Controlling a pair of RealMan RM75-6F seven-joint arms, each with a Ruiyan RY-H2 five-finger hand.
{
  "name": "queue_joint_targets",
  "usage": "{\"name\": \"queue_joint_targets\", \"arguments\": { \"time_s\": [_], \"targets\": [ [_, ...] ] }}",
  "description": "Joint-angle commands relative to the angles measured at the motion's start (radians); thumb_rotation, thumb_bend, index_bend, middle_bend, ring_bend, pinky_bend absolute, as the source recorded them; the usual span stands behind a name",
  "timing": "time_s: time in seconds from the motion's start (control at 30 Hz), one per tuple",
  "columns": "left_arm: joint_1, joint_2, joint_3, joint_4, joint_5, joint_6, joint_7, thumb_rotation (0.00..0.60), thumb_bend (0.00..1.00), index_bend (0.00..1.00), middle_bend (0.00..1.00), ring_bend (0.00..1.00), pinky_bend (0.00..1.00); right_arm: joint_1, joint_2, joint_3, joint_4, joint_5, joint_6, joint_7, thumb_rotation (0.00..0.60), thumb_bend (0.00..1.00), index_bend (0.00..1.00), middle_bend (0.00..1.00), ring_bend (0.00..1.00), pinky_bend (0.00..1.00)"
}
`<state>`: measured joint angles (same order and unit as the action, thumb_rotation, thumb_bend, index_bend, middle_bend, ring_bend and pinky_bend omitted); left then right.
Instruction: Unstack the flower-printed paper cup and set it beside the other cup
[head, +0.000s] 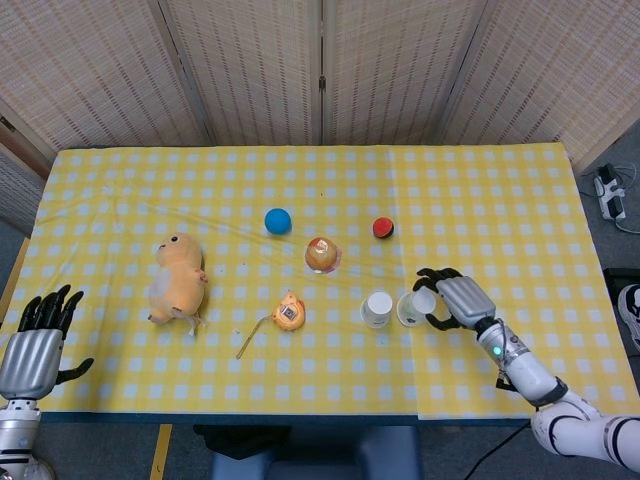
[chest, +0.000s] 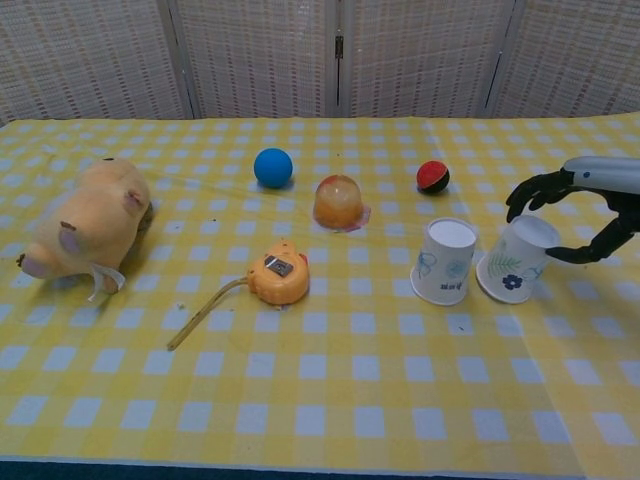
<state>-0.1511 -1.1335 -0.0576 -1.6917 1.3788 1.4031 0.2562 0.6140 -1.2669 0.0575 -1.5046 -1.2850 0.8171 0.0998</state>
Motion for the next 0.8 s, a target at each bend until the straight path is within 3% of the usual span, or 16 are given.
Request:
{"name": "queue_joint_targets", "arguments": {
  "time_s": [0.03,0.2,0.3,0.53,0.8],
  "targets": [
    [0.001,-0.001,0.000,0.002,0.000,0.001,-0.003,0.600,0.21,0.00,0.00,0.00,0.00,0.003,0.000,0.000,-0.005,0.002,-0.005,-0.012,0.600,0.42,0.30,0.17,0.18,0.13],
    [-0.001,-0.003,0.001,0.008,-0.002,-0.005,-0.008,0.600,0.21,0.00,0.00,0.00,0.00,-0.004,0.010,0.001,-0.016,0.000,0.003,-0.010,0.600,0.42,0.08,0.15,0.17,0.13],
    [-0.003,-0.005,0.000,0.009,-0.003,-0.009,-0.008,0.600,0.21,0.00,0.00,0.00,0.00,-0.016,0.027,0.001,-0.033,-0.013,0.023,-0.003,0.600,0.42,0.01,0.14,0.16,0.13],
    [-0.009,-0.010,-0.004,0.012,-0.001,-0.012,-0.020,0.600,0.21,0.00,0.00,0.00,0.00,-0.086,0.107,0.003,-0.100,-0.052,0.158,0.004,0.600,0.42,0.00,0.11,0.15,0.13],
    [-0.014,-0.031,-0.004,0.021,0.036,0.007,-0.030,0.600,0.21,0.00,0.00,0.00,0.00,-0.256,0.161,-0.013,-0.151,-0.079,0.449,-0.095,0.600,0.42,0.00,0.05,0.09,0.13]
  ]
}}
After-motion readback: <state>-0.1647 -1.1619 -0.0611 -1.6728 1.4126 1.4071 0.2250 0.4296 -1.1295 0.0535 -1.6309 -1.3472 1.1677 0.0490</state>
